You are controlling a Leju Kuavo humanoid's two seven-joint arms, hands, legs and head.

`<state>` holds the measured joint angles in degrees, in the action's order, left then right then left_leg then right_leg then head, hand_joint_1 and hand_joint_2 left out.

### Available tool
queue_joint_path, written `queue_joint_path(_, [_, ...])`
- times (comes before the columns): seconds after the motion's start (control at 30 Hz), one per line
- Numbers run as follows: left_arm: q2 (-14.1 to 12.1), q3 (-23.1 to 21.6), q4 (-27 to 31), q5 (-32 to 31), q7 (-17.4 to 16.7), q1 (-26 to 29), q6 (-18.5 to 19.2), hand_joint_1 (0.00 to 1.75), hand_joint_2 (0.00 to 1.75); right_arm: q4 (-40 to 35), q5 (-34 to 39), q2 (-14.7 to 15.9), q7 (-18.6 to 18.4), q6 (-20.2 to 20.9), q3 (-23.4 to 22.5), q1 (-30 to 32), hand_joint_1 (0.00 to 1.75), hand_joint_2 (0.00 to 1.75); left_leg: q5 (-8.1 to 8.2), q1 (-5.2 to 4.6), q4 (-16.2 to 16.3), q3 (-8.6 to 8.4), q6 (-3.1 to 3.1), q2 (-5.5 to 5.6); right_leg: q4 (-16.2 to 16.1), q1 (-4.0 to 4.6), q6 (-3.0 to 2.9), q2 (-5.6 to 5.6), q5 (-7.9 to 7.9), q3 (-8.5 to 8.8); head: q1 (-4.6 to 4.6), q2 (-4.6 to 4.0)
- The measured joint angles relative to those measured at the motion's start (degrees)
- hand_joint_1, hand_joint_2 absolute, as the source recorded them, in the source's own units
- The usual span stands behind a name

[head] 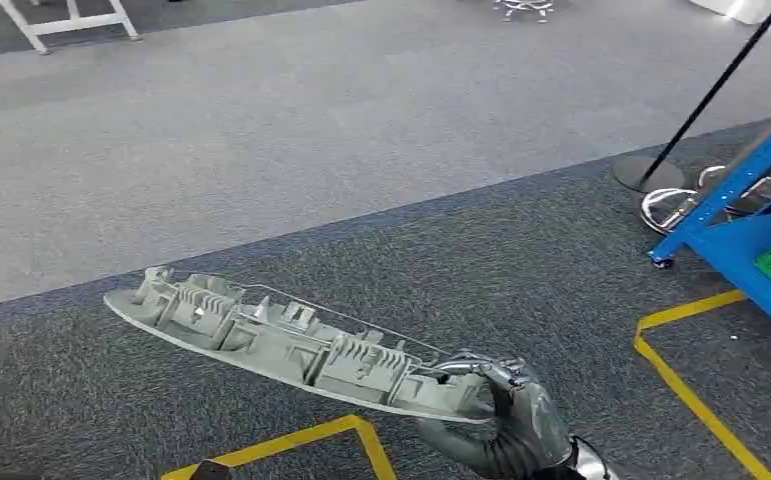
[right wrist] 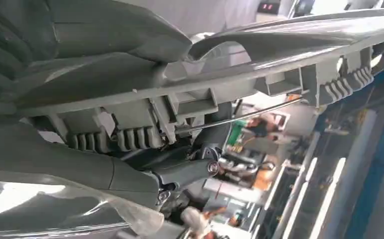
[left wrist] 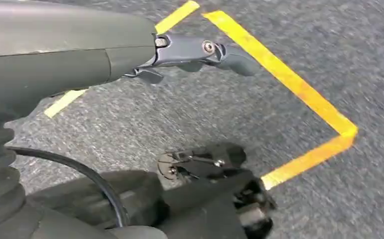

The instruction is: Take the parts from the cabinet and place them on the table.

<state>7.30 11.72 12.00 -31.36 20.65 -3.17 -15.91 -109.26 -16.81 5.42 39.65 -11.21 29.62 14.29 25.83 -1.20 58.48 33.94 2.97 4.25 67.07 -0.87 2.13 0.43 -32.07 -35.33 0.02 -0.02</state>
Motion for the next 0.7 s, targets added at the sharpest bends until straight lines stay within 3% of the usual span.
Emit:
queue_joint_path(0.03, [0.0,0.0,0.0,0.0,0.0,-0.1,0.0,0.00,1.75,0.0,0.0,0.0,0.0,0.0,0.0,0.0,1.75,1.75,0.08,0.00,0.2,0.00,-0.12,0.73,-4.8,-0.04,-0.22,1.47,2.45,2.08,0.04,0.00])
queue_joint_path(0.07, [0.1,0.0,0.0,-0.2,0.0,-0.1,0.0,0.00,1.75,0.0,0.0,0.0,0.0,0.0,0.0,-0.1,1.75,1.75,0.19,-0.11,0.5,0.27,-0.32,1.31,-6.9,-0.22,-0.43,4.22,1.89,2.96,-0.02,0.00])
queue_joint_path(0.1, [0.1,0.0,0.0,-0.2,0.0,-0.2,0.0,0.00,1.75,0.0,0.0,0.0,0.0,-0.1,0.0,0.0,1.75,1.75,0.28,-0.16,1.1,0.83,-0.52,2.05,-8.4,-0.46,-0.33,4.21,1.74,3.69,-0.02,0.00])
queue_joint_path(0.2, [0.1,0.0,0.0,-0.5,0.0,0.3,-0.1,0.00,1.75,-0.1,-0.1,0.0,0.0,-0.1,0.0,0.0,1.75,1.75,-0.37,0.40,0.8,1.42,-1.57,3.54,-8.1,0.09,-0.90,2.84,2.10,3.75,0.02,0.00])
queue_joint_path(0.23, [-0.1,0.0,0.0,-0.5,0.0,0.3,-0.1,0.00,1.75,-0.1,-0.1,0.0,0.0,-0.2,0.0,0.0,1.75,1.75,-0.05,0.33,1.2,1.59,-1.68,3.26,-8.5,-0.43,-1.34,1.90,2.38,3.99,0.02,0.00])
queue_joint_path(0.27, [0.0,0.0,0.0,-0.5,0.0,0.3,-0.1,0.00,1.75,-0.2,-0.1,-0.1,0.0,-0.2,0.0,0.0,1.75,1.75,0.97,0.01,2.5,2.02,-2.17,-0.02,-8.7,-0.39,-1.46,1.28,2.39,4.26,-0.32,0.00])
queue_joint_path(0.3, [0.0,0.0,0.0,-0.5,0.0,0.2,-0.1,0.00,1.75,-0.2,-0.1,-0.3,0.0,-0.2,0.0,0.0,1.75,1.75,2.80,0.22,5.4,3.40,-2.76,-2.04,-8.7,-0.36,-1.75,0.47,2.25,4.37,-0.72,0.00])
queue_joint_path(0.37, [0.0,0.0,0.0,-0.5,0.0,-0.1,-0.1,0.00,1.75,-0.2,-0.1,-0.5,0.0,-0.2,-0.1,0.0,1.75,1.75,6.91,0.94,14.5,7.74,-3.56,-3.44,-8.7,-0.26,-1.95,-1.33,2.05,4.48,-0.66,0.00])
queue_joint_path(0.4, [0.0,0.0,0.0,-0.5,0.0,-0.1,-0.1,0.00,1.75,-0.2,-0.1,-0.5,0.0,-0.2,-0.1,0.1,1.75,1.75,7.79,1.27,17.9,9.42,-3.86,-3.60,-8.7,-0.27,-1.92,-2.14,1.97,4.49,-0.66,0.00])
queue_joint_path(0.43, [0.0,0.0,0.0,-0.5,0.0,0.0,-0.1,0.00,1.75,-0.2,-0.1,-0.5,0.0,-0.2,-0.1,0.1,1.75,1.75,7.22,1.63,18.3,9.65,-4.09,-3.69,-8.7,-0.28,-1.86,-2.88,1.85,4.58,-0.68,0.00])
queue_joint_path(0.47, [0.0,0.0,0.0,-0.5,0.0,0.1,-0.1,0.00,1.75,-0.2,-0.1,-0.5,0.0,-0.2,-0.1,0.1,1.75,1.75,5.55,1.89,16.4,8.71,-4.24,-3.84,-8.7,-0.28,-1.77,-3.54,1.71,4.71,-0.63,0.00])
queue_joint_path(0.53, [0.0,0.0,0.0,-0.6,0.0,0.1,-0.1,0.00,1.75,-0.2,-0.1,-0.6,0.0,-0.2,-0.1,0.1,1.75,1.75,0.46,2.04,6.8,3.82,-4.20,-5.03,-8.7,-0.32,-1.32,-4.91,1.28,5.32,-0.66,0.00])
queue_joint_path(0.57, [0.0,0.0,0.0,-0.7,0.0,0.1,-0.1,0.00,1.75,-0.2,-0.1,-0.7,0.0,-0.2,-0.1,0.1,1.75,1.75,-0.51,1.91,2.5,1.71,-4.03,-7.20,-8.7,-0.31,-0.93,-5.52,0.96,5.61,-0.68,0.00])
queue_joint_path(0.6, [0.0,0.0,0.0,-0.7,0.0,-0.1,-0.1,0.00,1.75,-0.2,-0.1,-0.8,0.0,-0.2,-0.1,0.1,1.75,1.75,0.43,0.98,1.9,1.21,-3.87,-8.42,-8.6,0.06,-0.45,-5.95,0.67,5.59,-0.66,0.00])
queue_joint_path(0.63, [0.1,0.0,0.0,-0.9,0.0,-0.3,-0.1,0.00,1.75,-0.2,-0.1,-0.8,0.0,-0.3,-0.1,0.1,1.75,1.75,0.54,0.96,1.6,1.35,-3.07,-8.10,-8.6,0.13,-0.10,-6.43,0.56,5.32,-0.57,0.00])
queue_joint_path(0.7, [0.1,0.1,0.0,-1.0,0.0,0.1,-0.1,0.00,1.75,-0.2,-0.2,-0.8,0.0,-0.3,-0.1,-0.1,1.75,1.75,0.69,0.47,1.5,1.53,-2.41,-6.95,-9.0,-0.11,0.35,-7.71,0.46,6.13,-0.46,0.00])
